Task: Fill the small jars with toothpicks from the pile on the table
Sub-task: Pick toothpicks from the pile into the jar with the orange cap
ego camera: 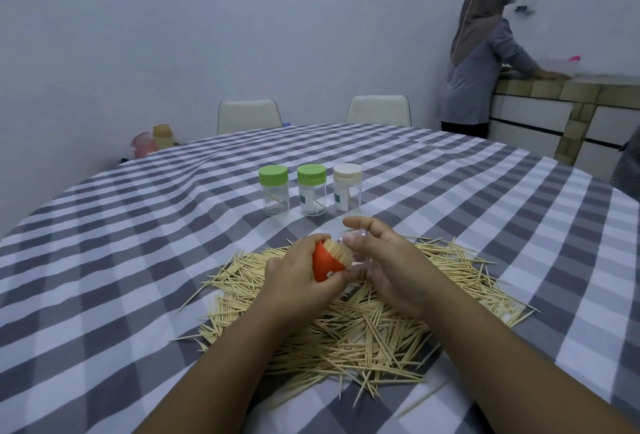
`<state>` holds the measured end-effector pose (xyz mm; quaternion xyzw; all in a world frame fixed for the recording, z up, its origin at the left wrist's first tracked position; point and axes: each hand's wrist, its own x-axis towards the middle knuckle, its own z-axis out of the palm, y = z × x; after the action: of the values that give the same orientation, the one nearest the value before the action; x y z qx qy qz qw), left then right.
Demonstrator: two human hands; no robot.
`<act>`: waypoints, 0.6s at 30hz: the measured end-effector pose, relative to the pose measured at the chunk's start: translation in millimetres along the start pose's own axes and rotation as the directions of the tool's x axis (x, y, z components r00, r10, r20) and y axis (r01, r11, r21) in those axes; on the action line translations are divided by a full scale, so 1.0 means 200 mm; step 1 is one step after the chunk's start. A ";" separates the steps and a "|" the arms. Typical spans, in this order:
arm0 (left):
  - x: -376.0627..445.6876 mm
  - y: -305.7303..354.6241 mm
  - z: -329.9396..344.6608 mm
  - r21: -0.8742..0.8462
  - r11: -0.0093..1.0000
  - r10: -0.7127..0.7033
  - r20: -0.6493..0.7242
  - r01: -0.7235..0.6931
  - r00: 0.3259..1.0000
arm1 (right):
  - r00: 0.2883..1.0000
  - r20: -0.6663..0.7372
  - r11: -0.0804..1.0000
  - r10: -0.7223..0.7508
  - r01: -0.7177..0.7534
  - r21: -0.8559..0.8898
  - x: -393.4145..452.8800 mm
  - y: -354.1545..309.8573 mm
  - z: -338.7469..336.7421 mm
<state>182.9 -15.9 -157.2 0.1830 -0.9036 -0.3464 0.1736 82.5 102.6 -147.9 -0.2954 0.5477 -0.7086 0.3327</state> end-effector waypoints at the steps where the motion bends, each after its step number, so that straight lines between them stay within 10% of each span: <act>1: 0.00 0.00 0.00 -0.004 1.000 -0.005 -0.001 0.005 1.000 | 1.000 0.001 1.000 -0.003 0.003 0.025 0.00 0.00 0.00; 18: 0.00 -0.01 -0.01 0.058 0.998 0.020 -0.055 -0.016 0.998 | 0.996 -0.047 0.992 -0.078 0.073 -0.102 0.01 0.03 -0.02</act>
<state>184.1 -18.1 -156.6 0.1894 -0.9096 -0.3132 0.1964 78.9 101.2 -154.7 -0.3142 0.5794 -0.6995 0.2763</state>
